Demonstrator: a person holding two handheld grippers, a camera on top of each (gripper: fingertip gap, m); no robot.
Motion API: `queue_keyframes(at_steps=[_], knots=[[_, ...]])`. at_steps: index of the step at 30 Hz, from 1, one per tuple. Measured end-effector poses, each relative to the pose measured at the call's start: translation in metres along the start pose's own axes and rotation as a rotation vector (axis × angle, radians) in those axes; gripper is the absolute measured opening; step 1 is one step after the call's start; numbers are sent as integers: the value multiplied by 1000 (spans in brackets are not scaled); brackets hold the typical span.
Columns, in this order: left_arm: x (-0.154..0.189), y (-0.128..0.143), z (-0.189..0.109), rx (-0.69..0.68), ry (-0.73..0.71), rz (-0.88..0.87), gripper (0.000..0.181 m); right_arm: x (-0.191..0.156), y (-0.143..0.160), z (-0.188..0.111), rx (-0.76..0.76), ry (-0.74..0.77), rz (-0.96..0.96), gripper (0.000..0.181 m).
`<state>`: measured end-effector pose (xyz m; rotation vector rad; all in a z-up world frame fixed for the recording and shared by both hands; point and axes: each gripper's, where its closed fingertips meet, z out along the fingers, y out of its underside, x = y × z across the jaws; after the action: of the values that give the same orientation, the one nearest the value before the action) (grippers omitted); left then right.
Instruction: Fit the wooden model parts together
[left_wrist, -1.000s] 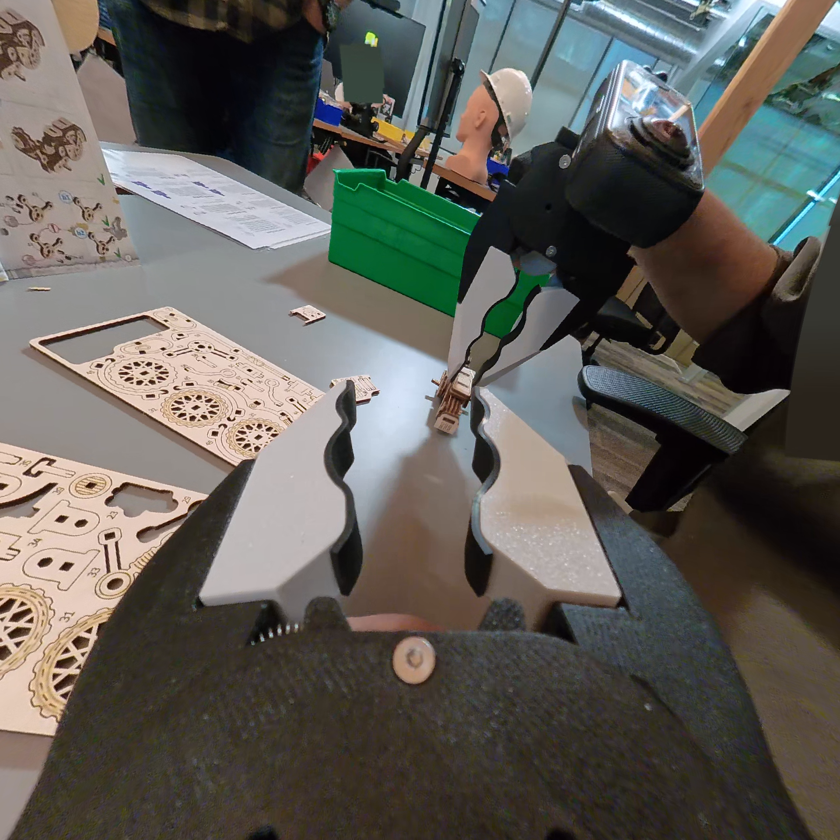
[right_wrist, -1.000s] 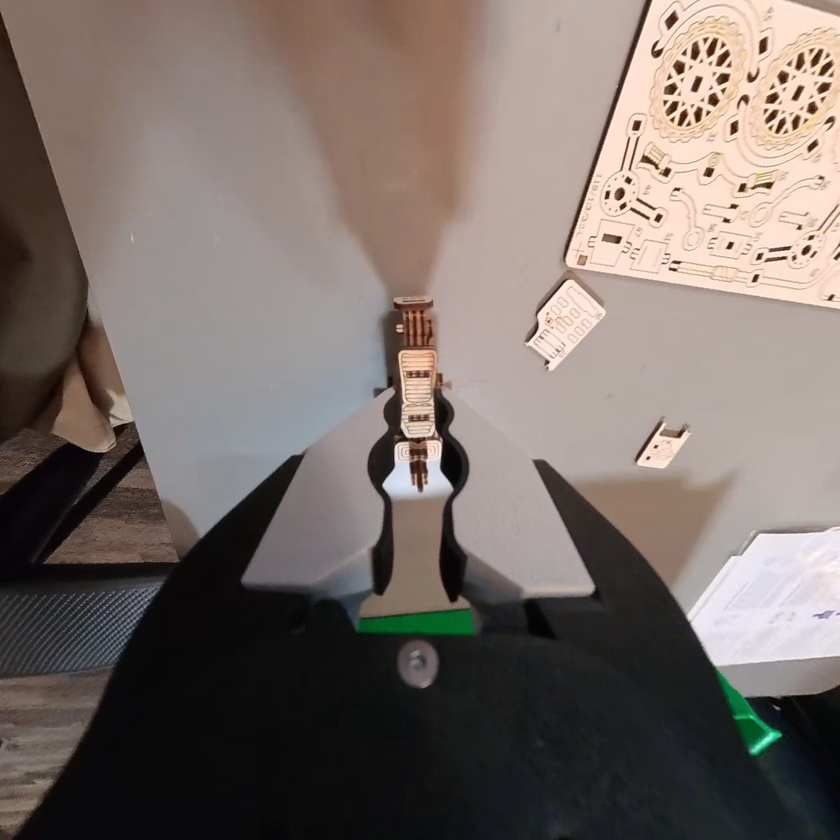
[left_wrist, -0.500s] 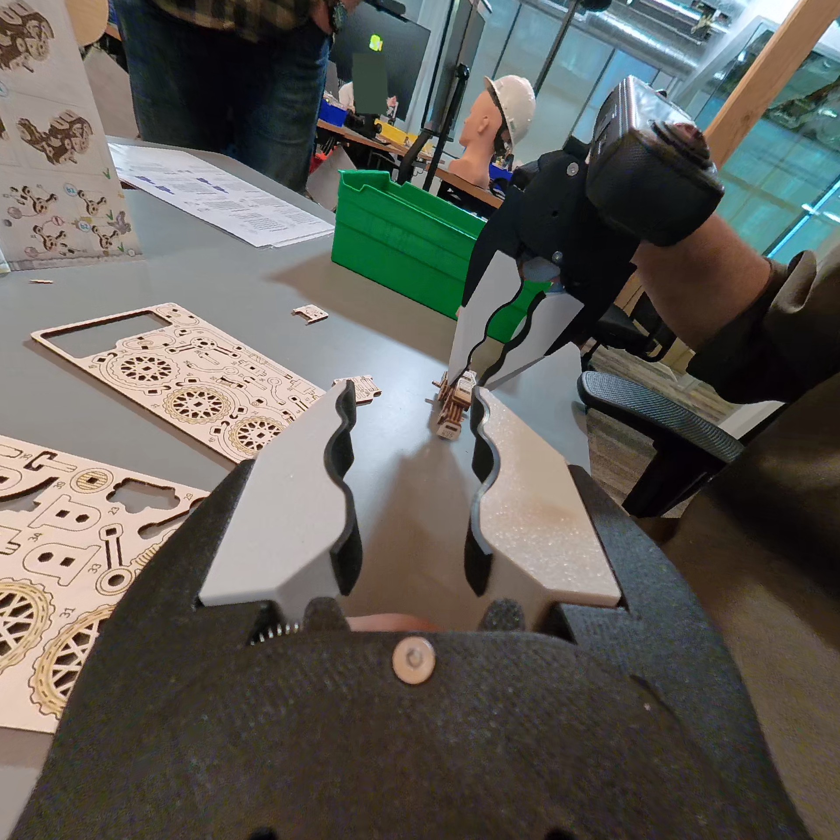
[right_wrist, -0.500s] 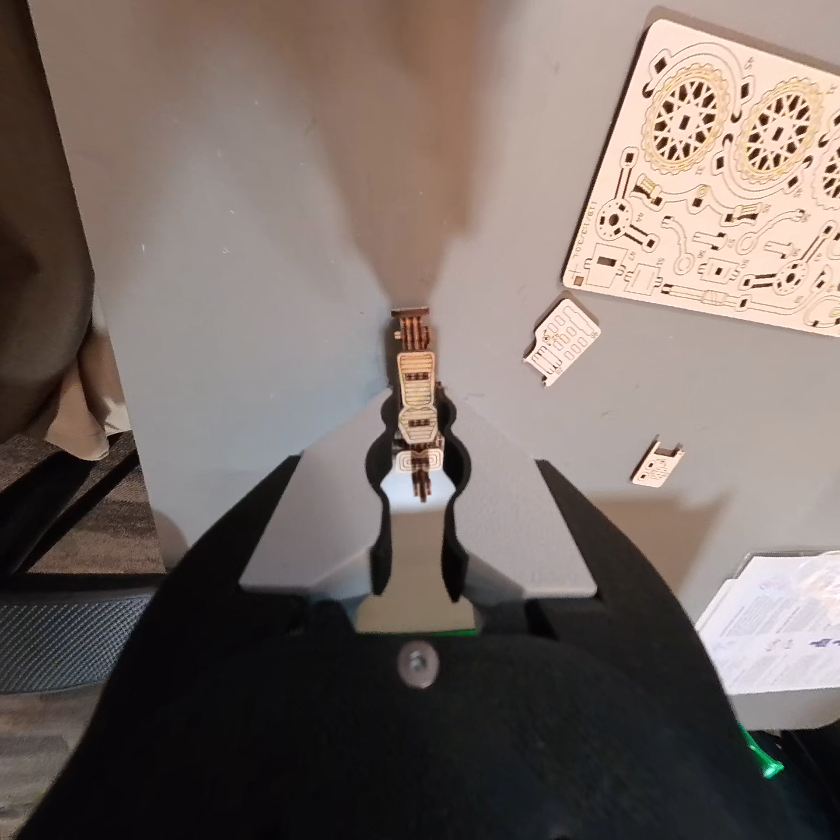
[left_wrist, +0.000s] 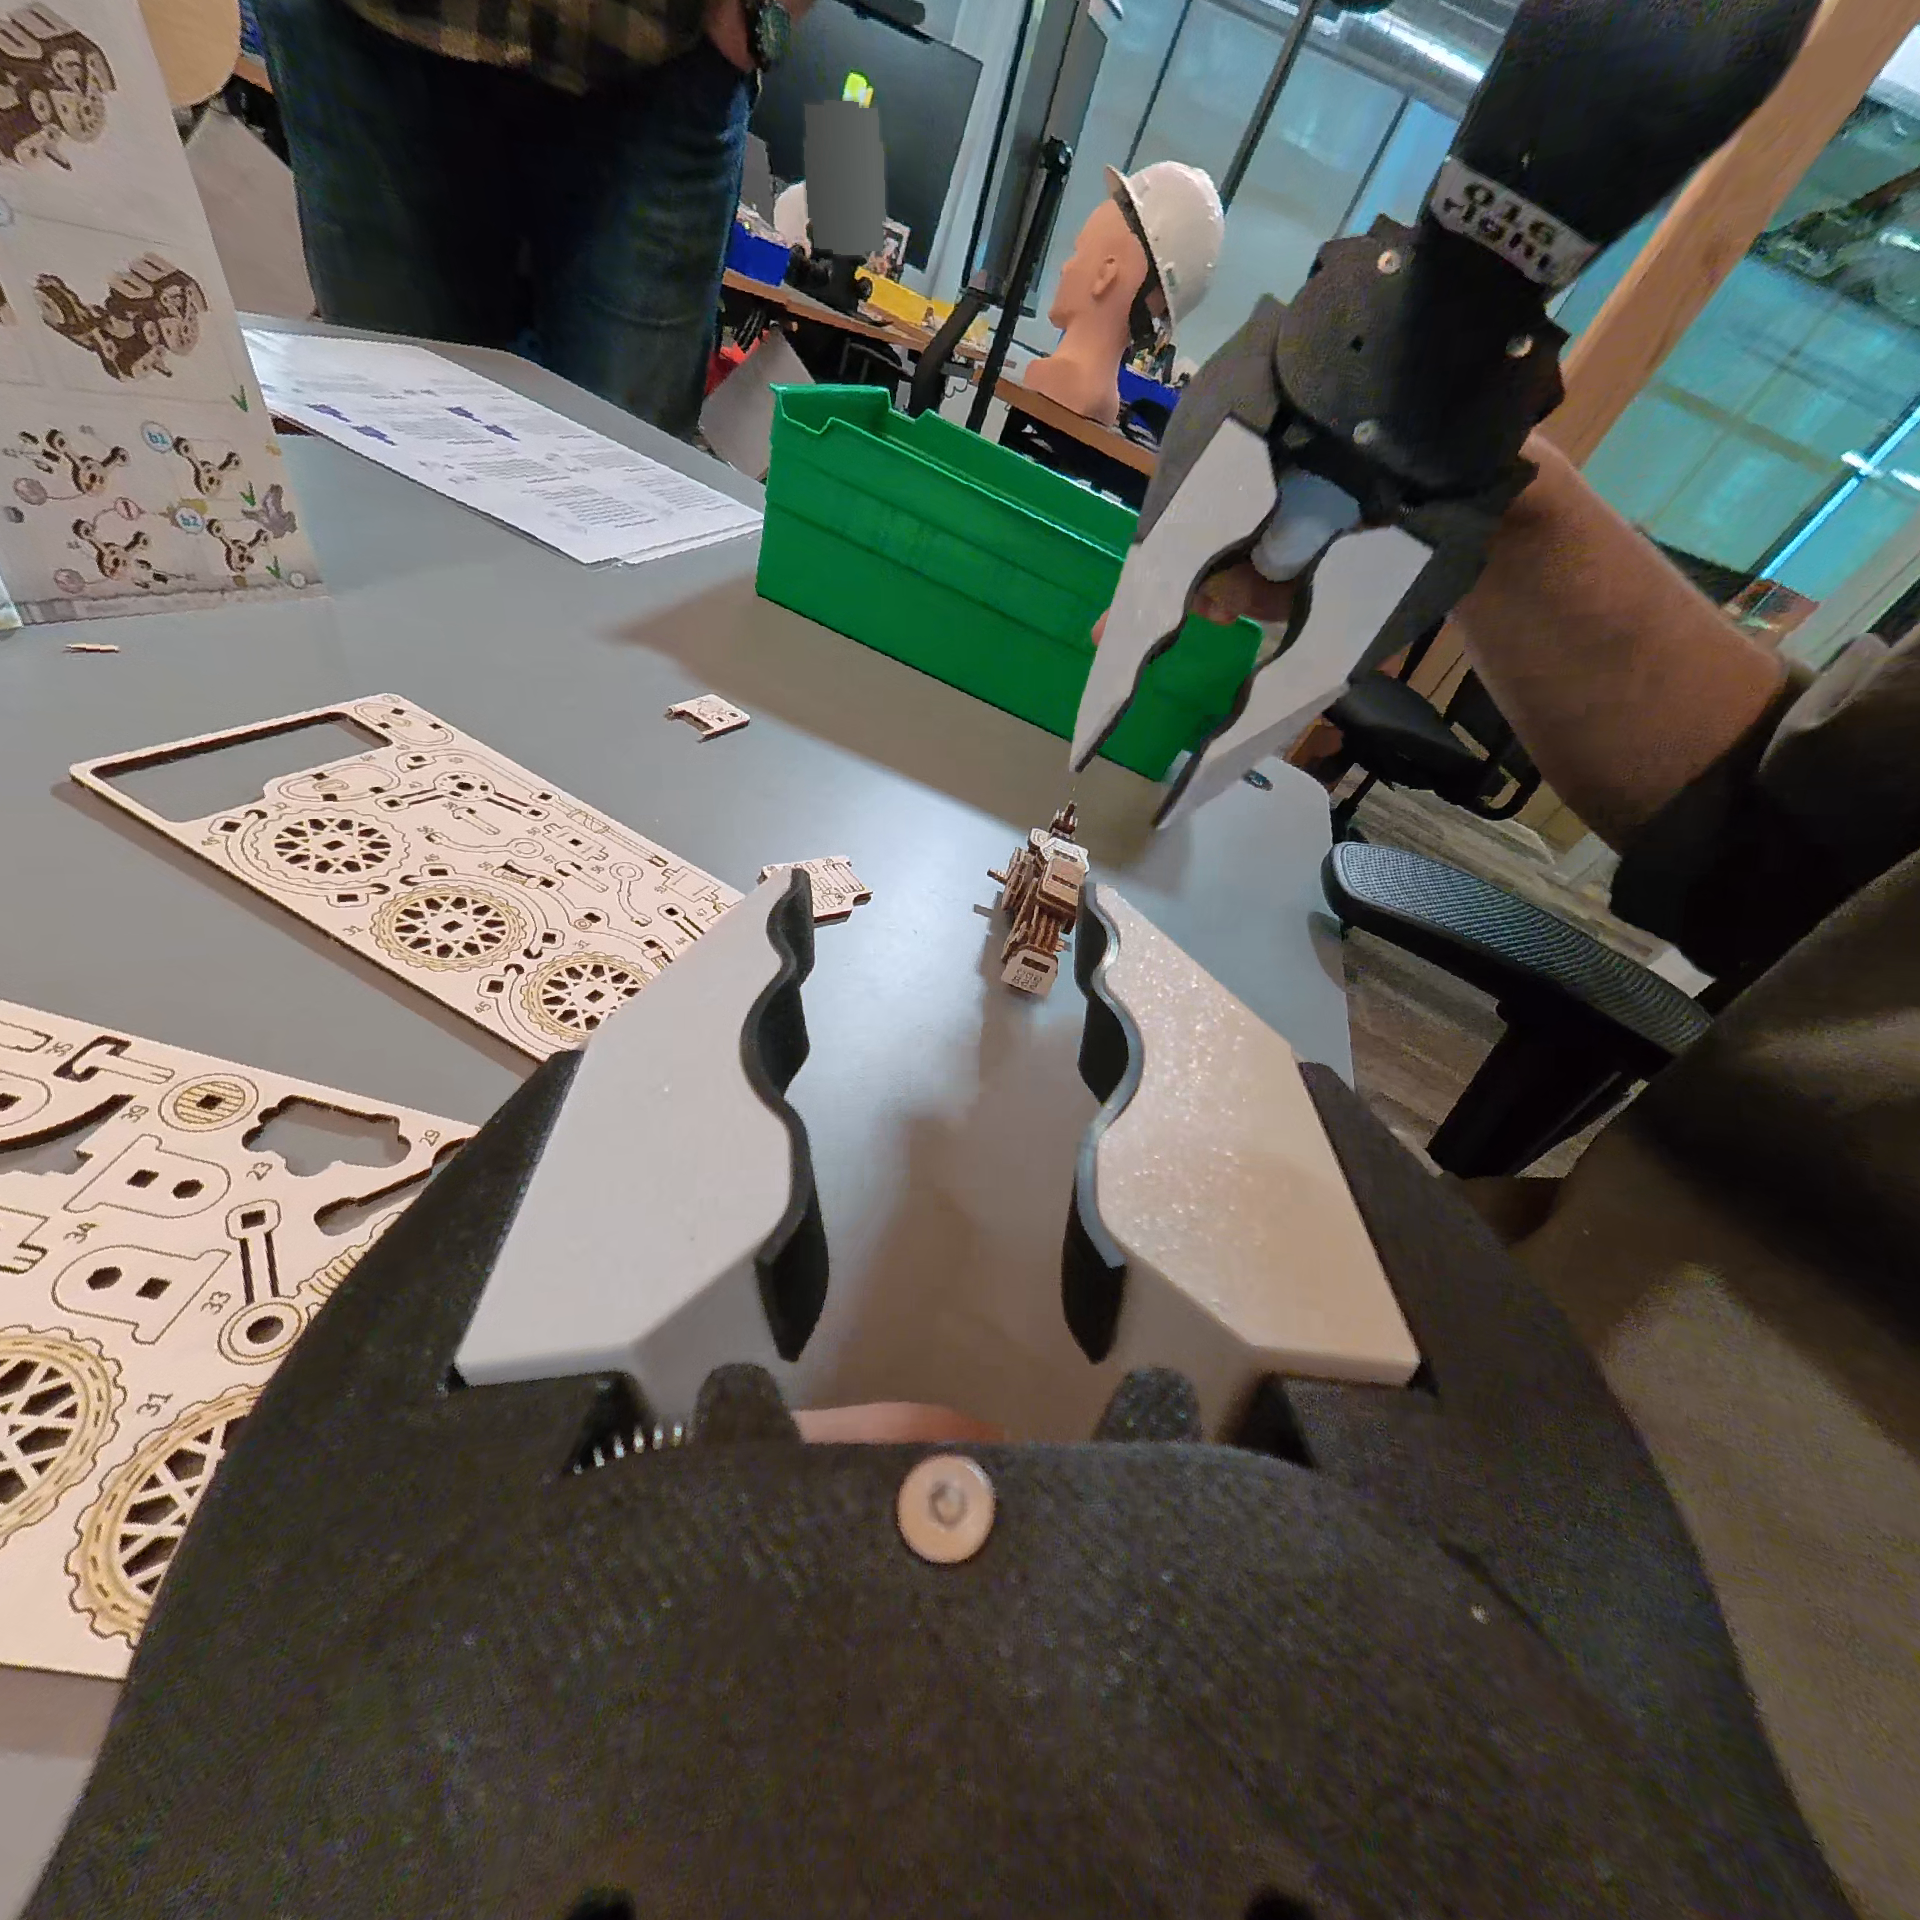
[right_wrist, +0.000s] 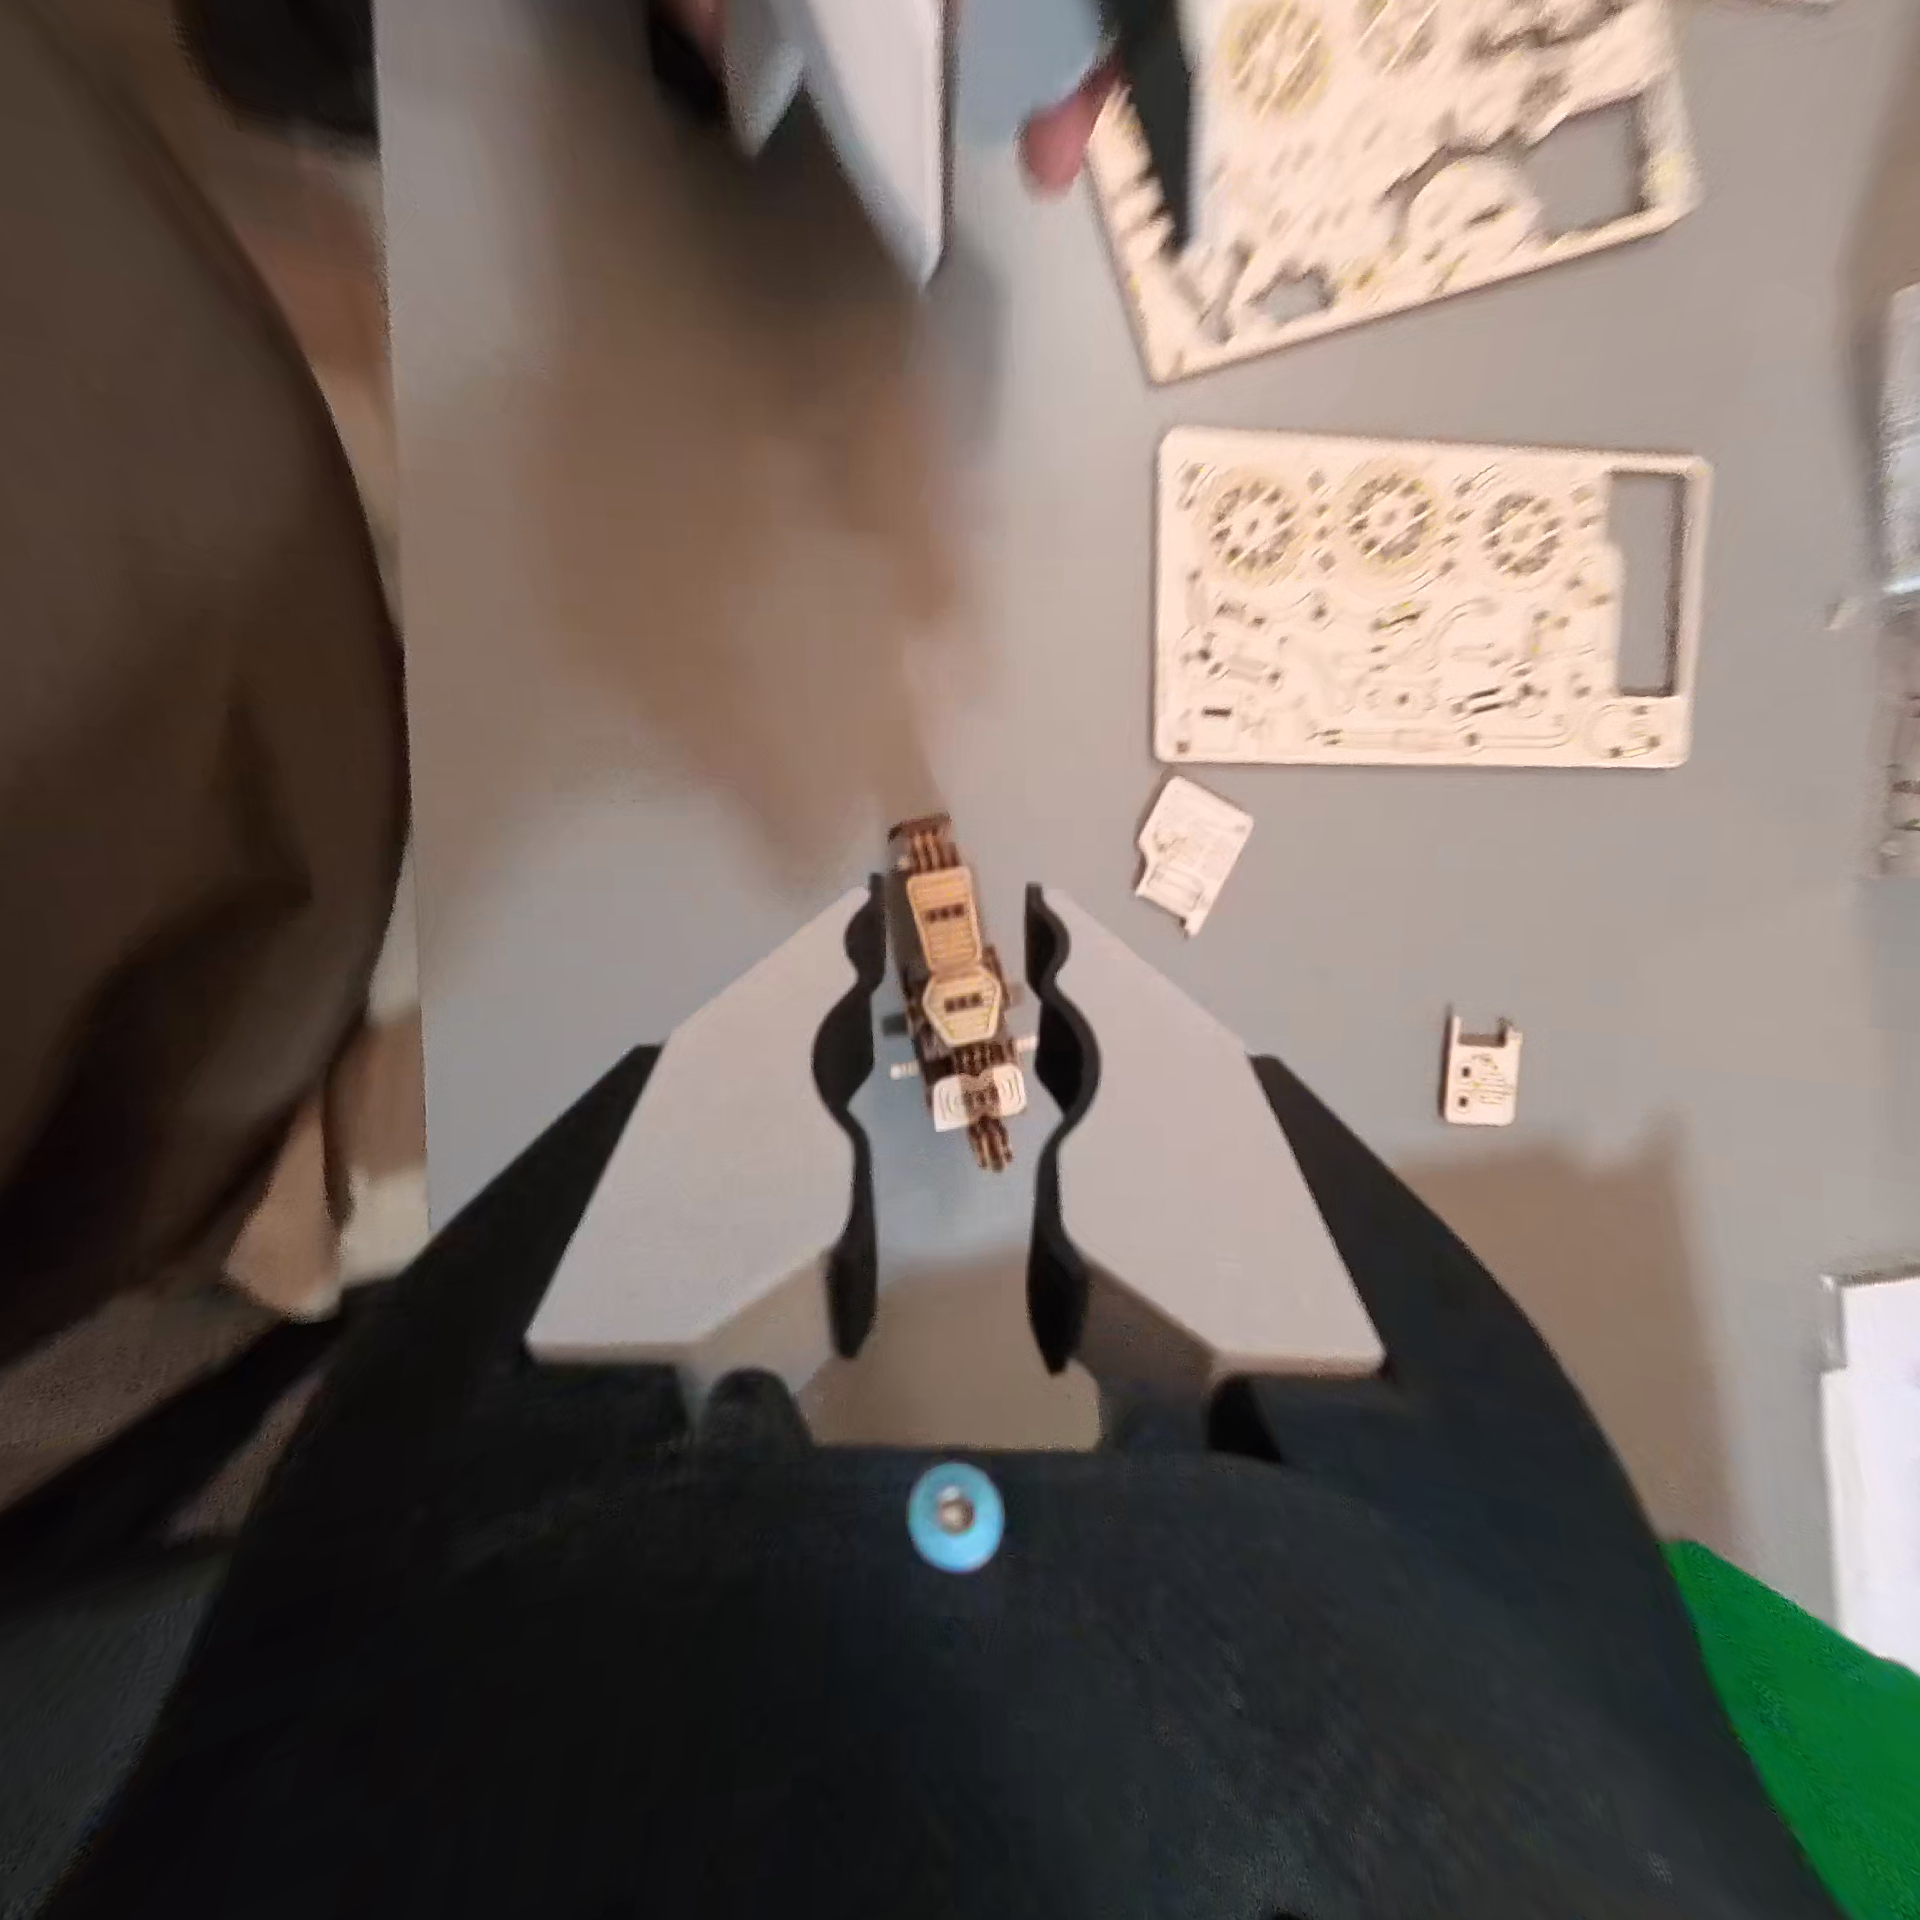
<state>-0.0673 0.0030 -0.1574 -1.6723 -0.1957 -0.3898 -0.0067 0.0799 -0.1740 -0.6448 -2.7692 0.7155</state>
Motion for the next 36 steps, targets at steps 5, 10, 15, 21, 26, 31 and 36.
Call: queue_keyframes(at_steps=[5,10,15,21,26,31,36], knots=[[2,2,2,-13,-3,10,48,20,20,-20,383,139,219,25],[2,3,4,-20,-5,-5,49,20,66,-17,468,186,339,28],[2,5,6,-34,-14,-2,49,14,70,-6,401,167,294,30],[1,5,5,-28,-5,-20,48,11,73,3,386,137,294,22],[1,4,4,-22,11,-39,49,12,72,5,395,133,299,13],[1,4,5,-24,16,-41,49,10,68,8,404,110,302,9],[1,5,5,-28,16,-42,49,7,61,11,406,106,290,8]])
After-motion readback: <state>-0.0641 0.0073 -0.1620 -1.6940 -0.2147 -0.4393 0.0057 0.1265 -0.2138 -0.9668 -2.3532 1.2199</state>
